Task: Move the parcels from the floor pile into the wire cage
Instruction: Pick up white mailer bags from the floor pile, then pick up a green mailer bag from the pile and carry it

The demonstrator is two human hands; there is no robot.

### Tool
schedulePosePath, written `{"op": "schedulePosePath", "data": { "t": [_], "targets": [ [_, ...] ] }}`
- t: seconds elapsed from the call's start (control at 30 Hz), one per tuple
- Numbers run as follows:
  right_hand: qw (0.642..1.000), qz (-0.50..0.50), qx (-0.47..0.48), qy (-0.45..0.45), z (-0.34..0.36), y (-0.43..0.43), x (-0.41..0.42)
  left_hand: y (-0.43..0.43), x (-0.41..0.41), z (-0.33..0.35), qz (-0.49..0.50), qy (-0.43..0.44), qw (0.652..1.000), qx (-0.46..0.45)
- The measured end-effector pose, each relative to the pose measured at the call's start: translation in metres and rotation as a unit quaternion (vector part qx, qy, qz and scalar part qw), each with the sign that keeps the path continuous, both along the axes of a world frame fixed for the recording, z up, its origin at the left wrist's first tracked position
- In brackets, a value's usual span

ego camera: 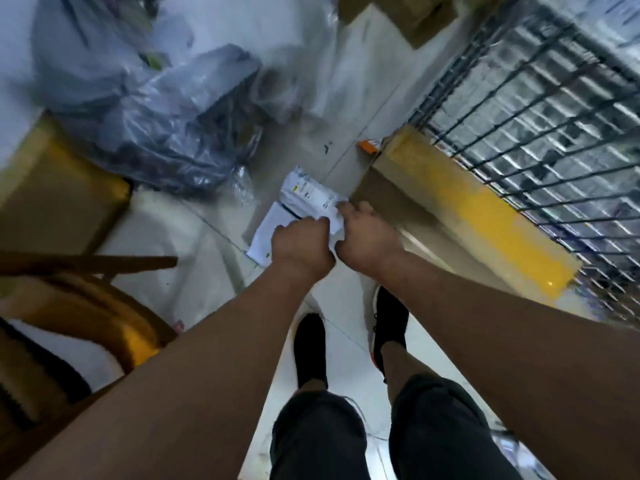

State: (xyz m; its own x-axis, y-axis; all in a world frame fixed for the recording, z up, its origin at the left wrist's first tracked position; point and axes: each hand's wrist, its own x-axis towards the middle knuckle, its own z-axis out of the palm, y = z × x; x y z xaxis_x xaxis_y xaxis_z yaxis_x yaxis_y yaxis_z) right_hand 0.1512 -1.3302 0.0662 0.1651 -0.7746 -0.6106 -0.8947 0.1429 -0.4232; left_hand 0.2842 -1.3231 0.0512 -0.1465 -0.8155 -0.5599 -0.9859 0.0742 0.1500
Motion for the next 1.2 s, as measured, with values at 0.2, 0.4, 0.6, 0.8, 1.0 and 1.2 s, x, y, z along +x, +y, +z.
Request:
{"op": "schedulePosePath", "data": {
  "t": [0.2, 0.4, 0.6, 0.8, 1.0, 1.2],
  "targets": [
    [0.990, -0.131, -0.020, 0.048, 0.132, 0.054, -0.056, 0.009, -0.057, 0.139, -0.149, 0.009, 0.988, -0.038],
    [0.954, -0.288, -0.014, 0.078, 0.270, 0.164, -0.133, 0.062, -0.149, 0.283, -0.360, -0.005, 0.931, -0.056],
    [0.885, -0.451, -0.065, 0.089, 0.351, 0.298, -0.214, 0.153, -0.280, 0.373, -0.546, 0.014, 0.833, -0.092],
    [0.795, -0.591, -0.043, 0.132, 0.400, 0.443, -0.297, 0.291, -0.416, 0.428, -0.666, 0.097, 0.733, -0.099],
    [0.690, -0.710, -0.016, 0.142, 0.420, 0.574, -0.340, 0.430, -0.495, 0.442, -0.736, 0.156, 0.653, -0.088],
    [0.546, -0.827, 0.044, 0.126, 0.410, 0.669, -0.318, 0.532, -0.527, 0.430, -0.839, 0.146, 0.518, -0.075]
  ]
}}
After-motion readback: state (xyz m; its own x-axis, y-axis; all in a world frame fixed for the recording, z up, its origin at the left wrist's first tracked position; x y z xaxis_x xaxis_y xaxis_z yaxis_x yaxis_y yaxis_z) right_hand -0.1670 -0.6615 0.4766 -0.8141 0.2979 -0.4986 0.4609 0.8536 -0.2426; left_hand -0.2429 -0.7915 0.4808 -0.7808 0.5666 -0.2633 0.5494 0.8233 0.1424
